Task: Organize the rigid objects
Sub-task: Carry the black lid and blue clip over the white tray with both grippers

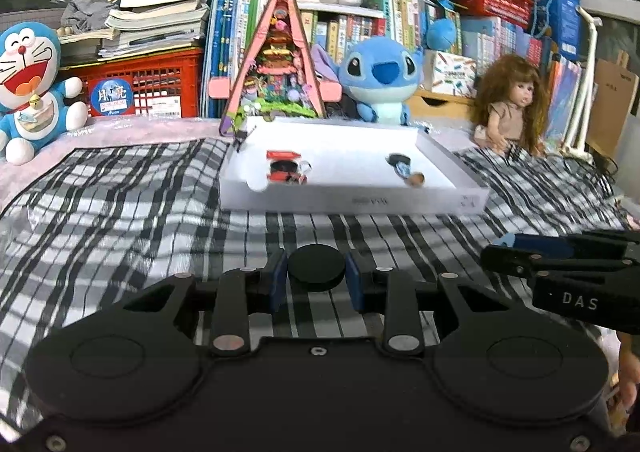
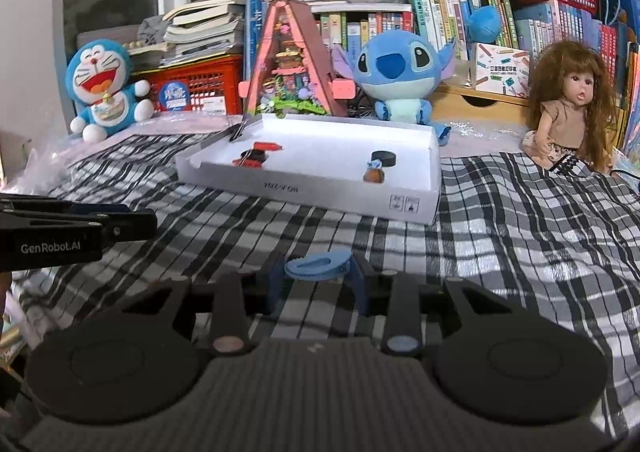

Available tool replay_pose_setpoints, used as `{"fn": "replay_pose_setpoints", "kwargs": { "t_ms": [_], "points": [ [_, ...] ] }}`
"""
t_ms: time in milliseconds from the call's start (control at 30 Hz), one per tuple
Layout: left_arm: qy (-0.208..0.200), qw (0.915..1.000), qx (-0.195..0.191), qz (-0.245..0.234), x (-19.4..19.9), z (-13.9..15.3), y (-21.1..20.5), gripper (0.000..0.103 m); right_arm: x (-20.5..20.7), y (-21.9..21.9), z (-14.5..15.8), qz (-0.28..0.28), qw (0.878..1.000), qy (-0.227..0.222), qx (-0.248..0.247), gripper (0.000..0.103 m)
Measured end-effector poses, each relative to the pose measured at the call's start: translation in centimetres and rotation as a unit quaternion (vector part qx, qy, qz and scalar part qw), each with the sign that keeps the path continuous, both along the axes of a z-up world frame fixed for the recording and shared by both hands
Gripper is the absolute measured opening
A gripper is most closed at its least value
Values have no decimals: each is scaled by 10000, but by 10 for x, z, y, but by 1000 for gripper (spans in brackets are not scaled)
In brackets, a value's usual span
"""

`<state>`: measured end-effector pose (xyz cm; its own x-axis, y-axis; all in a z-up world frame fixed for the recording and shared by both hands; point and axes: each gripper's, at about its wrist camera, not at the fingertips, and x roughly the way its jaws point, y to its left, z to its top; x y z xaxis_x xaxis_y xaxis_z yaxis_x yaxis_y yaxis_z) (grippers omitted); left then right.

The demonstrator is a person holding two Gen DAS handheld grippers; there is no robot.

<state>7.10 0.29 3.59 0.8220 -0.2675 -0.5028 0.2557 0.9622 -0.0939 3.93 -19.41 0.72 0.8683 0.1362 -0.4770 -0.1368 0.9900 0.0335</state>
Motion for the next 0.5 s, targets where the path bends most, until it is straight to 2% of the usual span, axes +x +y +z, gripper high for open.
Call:
{"fn": "replay_pose_setpoints", "kwargs": {
  "t_ms": [500],
  "points": [
    [7, 9997, -220, 140, 93, 35, -8, 29, 81, -30, 38, -468, 9962, 320, 669, 41]
  ]
}}
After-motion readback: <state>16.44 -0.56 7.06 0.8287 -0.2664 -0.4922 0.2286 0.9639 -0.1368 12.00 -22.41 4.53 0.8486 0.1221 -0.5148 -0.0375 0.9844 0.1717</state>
